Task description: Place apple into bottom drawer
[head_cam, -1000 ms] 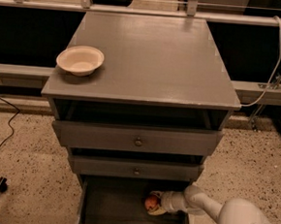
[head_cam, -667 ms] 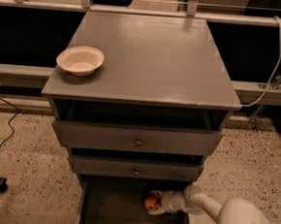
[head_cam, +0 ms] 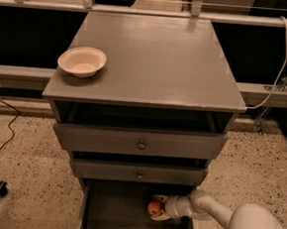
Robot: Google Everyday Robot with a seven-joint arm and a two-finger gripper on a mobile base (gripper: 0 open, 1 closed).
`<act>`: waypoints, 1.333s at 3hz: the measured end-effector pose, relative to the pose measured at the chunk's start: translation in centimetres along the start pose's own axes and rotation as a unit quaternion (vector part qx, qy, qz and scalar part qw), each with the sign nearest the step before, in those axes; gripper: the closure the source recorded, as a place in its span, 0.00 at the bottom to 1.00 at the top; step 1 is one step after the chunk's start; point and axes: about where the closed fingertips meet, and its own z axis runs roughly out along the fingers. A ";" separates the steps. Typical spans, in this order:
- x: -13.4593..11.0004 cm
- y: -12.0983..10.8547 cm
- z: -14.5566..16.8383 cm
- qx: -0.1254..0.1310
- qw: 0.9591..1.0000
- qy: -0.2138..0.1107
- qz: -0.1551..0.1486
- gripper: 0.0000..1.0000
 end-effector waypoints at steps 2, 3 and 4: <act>-0.3 0.3 0.1 -0.004 1.000 -0.005 0.000 0.00; -1.1 0.8 -0.7 -0.011 0.999 -0.031 0.002 0.00; -1.1 1.0 -0.7 -0.013 0.999 -0.032 0.002 0.00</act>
Offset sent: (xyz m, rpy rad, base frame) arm -0.0043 0.0004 0.0042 0.0238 0.0073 0.0081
